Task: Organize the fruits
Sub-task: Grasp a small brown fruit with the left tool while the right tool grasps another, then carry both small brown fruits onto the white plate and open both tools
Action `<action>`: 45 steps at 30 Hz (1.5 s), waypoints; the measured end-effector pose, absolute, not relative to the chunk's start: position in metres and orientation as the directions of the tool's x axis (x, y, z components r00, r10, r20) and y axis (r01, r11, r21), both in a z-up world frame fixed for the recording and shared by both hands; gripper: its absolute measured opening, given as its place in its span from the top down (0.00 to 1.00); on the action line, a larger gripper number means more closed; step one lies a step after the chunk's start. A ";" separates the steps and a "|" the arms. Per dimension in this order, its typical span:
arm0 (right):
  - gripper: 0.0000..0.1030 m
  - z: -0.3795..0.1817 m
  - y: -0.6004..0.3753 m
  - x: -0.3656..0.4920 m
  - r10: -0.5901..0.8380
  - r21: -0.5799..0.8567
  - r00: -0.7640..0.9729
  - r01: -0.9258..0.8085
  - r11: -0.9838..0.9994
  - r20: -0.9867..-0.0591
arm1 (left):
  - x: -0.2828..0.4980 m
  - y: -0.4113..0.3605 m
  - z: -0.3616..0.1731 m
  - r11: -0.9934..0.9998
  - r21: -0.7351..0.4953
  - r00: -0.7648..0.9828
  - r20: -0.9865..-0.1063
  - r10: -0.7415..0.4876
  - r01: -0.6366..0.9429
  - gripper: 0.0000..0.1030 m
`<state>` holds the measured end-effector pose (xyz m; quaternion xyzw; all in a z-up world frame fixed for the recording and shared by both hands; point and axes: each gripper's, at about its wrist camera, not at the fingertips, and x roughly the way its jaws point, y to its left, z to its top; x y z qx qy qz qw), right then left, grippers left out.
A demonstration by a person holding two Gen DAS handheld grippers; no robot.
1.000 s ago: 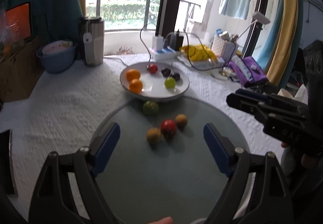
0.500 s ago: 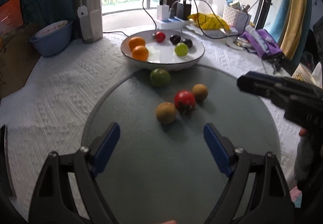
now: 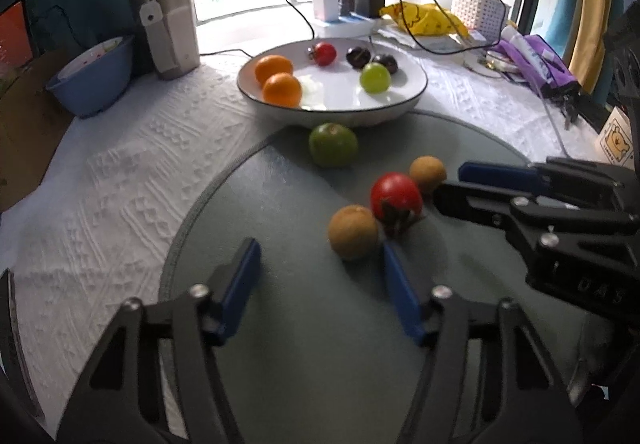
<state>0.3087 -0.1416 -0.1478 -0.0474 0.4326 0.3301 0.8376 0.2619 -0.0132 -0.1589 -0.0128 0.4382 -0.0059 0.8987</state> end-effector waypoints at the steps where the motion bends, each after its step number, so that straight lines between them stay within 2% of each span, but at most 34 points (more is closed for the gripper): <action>1: 0.69 -0.150 -0.141 0.310 0.509 0.205 0.405 -0.593 0.778 -0.760 | 0.262 -0.013 -0.159 1.000 -0.028 0.617 -0.787 -0.023 0.001 0.45; 7: 0.69 -0.153 -0.137 0.321 0.501 0.205 0.397 -0.589 0.782 -0.769 | 0.270 -0.014 -0.157 0.999 -0.027 0.620 -0.784 -0.032 0.017 0.54; 15: 0.69 -0.155 -0.130 0.331 0.483 0.195 0.382 -0.590 0.784 -0.787 | 0.280 -0.011 -0.154 0.999 -0.043 0.628 -0.777 -0.052 0.029 0.59; 23: 0.70 -0.156 -0.122 0.331 0.474 0.161 0.387 -0.616 0.771 -0.791 | 0.281 -0.009 -0.156 0.996 -0.080 0.625 -0.775 -0.089 0.043 0.71; 24: 0.75 -0.156 -0.121 0.331 0.473 0.157 0.387 -0.619 0.770 -0.792 | 0.281 -0.010 -0.155 0.995 -0.090 0.625 -0.774 -0.098 0.045 0.72; 45: 0.75 -0.107 -0.136 0.288 0.500 0.117 0.493 -0.618 0.777 -0.712 | 0.231 -0.025 -0.097 0.994 -0.089 0.728 -0.676 -0.112 0.070 0.72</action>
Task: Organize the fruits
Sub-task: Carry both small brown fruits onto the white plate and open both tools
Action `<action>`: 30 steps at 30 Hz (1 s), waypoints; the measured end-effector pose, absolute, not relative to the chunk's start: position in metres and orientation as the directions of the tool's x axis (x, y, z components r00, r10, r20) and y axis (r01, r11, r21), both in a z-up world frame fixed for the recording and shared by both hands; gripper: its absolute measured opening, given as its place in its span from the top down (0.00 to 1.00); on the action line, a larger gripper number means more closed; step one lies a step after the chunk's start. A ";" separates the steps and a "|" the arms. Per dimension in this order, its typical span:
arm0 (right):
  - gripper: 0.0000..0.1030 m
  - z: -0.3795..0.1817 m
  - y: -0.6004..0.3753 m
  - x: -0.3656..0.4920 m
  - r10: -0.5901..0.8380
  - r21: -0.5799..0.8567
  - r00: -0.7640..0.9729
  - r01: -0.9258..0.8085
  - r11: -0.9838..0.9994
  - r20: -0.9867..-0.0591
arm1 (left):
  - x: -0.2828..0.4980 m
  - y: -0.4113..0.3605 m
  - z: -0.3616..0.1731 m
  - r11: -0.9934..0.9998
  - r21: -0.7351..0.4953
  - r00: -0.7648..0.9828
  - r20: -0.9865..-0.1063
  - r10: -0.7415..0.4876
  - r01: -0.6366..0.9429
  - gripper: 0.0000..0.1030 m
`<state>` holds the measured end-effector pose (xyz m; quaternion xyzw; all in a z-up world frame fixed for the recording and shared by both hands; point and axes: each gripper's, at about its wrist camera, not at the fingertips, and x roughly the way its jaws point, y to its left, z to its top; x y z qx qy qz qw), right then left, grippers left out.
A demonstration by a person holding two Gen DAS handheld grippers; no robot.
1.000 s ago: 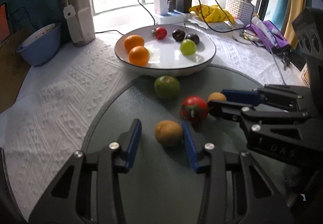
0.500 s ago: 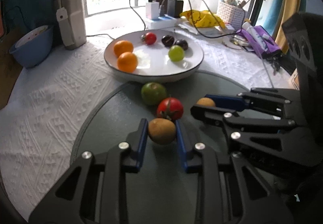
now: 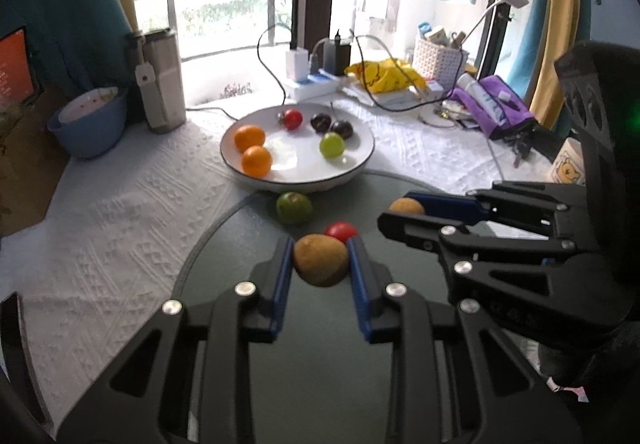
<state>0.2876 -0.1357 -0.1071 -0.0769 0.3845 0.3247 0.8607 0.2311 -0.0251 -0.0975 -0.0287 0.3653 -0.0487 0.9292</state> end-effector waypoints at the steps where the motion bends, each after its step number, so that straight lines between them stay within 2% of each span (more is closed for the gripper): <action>1: 0.75 -0.105 -0.137 0.286 0.501 0.117 0.497 -0.617 0.778 -0.708 | 0.228 -0.025 -0.094 0.993 -0.093 0.734 -0.670 -0.113 0.069 0.72; 15: 0.75 -0.066 -0.160 0.259 0.507 0.086 0.578 -0.602 0.794 -0.640 | 0.192 -0.024 -0.058 0.995 -0.085 0.799 -0.593 -0.097 0.057 0.72; 30: 0.74 -0.036 -0.166 0.271 0.520 0.070 0.617 -0.603 0.795 -0.592 | 0.193 -0.011 -0.029 0.996 -0.085 0.840 -0.540 -0.054 0.010 0.72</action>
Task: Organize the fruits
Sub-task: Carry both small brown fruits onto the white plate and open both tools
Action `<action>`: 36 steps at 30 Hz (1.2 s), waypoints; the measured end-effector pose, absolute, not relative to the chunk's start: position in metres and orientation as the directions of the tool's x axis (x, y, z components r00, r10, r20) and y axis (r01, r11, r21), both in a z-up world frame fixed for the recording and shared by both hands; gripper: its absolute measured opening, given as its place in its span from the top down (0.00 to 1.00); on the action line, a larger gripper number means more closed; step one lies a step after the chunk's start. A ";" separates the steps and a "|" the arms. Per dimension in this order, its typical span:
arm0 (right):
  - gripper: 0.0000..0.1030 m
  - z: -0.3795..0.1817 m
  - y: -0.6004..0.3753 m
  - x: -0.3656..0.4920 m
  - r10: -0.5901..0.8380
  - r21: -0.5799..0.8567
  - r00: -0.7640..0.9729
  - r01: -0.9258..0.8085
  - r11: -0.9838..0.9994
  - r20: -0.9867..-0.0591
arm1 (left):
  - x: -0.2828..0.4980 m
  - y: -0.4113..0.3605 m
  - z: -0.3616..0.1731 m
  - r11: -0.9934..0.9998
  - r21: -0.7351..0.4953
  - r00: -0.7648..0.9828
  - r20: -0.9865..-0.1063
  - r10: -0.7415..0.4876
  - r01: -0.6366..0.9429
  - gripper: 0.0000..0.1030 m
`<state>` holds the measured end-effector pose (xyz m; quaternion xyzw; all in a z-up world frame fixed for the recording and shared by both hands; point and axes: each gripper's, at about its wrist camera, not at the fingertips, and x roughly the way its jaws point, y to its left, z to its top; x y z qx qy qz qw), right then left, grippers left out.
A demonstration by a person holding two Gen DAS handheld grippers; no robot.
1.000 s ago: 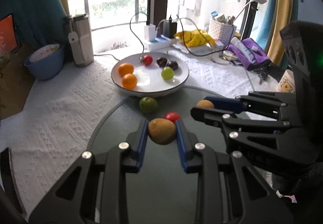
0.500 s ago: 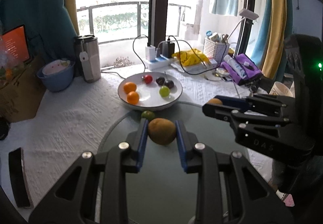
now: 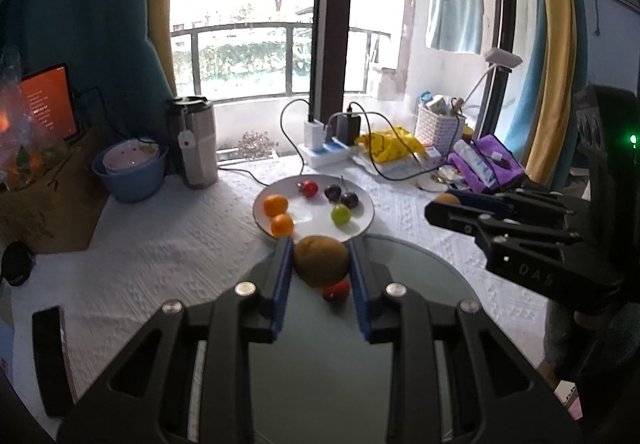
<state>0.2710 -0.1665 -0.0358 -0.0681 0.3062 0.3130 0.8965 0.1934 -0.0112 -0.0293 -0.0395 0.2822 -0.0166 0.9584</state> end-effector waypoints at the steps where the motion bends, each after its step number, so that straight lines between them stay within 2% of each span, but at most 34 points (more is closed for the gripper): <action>1: 0.75 -0.034 -0.167 0.273 0.521 0.069 0.618 -0.603 0.795 -0.589 | 0.195 -0.011 -0.028 0.996 -0.084 0.842 -0.537 -0.051 0.007 0.72; 14: 0.74 -0.030 -0.163 0.310 0.523 0.071 0.618 -0.604 0.794 -0.587 | 0.236 -0.004 -0.026 0.996 -0.087 0.841 -0.539 -0.050 0.003 0.72; 36: 0.74 -0.091 -0.140 0.395 0.524 0.152 0.507 -0.604 0.783 -0.684 | 0.343 0.002 -0.087 0.998 -0.066 0.751 -0.659 -0.034 -0.013 0.72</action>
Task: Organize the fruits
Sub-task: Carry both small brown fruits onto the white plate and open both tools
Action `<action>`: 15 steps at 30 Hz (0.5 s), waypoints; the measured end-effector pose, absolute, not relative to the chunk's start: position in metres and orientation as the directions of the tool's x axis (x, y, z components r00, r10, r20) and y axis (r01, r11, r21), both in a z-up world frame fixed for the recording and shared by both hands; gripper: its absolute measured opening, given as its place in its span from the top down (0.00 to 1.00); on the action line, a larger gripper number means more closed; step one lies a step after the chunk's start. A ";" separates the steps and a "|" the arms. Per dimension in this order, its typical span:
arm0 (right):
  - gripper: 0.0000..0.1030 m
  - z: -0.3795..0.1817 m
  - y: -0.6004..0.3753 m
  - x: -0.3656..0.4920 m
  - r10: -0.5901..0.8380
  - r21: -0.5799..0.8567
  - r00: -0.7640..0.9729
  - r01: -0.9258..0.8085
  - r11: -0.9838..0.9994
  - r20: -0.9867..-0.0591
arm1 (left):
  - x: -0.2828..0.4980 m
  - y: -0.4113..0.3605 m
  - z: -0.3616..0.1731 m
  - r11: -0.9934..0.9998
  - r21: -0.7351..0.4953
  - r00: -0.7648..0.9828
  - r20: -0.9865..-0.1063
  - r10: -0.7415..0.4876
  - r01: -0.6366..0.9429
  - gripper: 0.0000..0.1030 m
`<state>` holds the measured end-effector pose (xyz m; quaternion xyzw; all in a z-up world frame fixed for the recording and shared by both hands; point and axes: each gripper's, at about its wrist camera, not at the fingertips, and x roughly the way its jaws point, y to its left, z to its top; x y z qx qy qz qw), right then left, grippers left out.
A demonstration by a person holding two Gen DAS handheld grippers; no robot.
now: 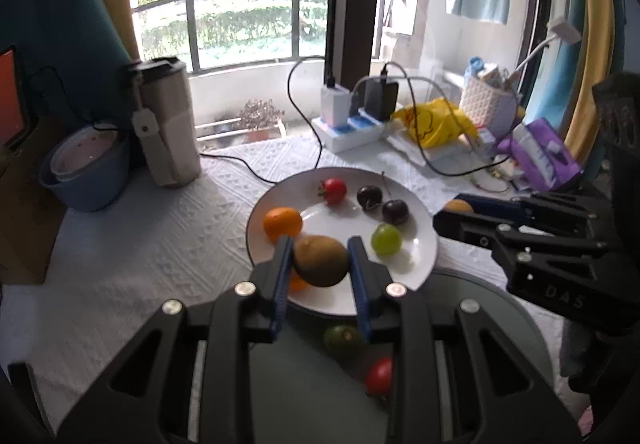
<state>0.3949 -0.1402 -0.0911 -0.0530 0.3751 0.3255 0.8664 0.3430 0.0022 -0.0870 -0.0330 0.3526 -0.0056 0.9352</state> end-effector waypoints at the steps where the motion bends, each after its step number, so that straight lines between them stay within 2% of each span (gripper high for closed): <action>1: 0.74 -0.095 -0.140 0.398 0.522 0.154 0.502 -0.603 0.783 -0.689 | 0.348 0.001 -0.090 0.998 -0.065 0.746 -0.665 -0.036 -0.011 0.72; 15: 0.75 -0.131 -0.125 0.410 0.529 0.163 0.404 -0.660 0.734 -0.746 | 0.370 -0.008 -0.130 0.994 -0.106 0.658 -0.746 -0.099 0.030 0.72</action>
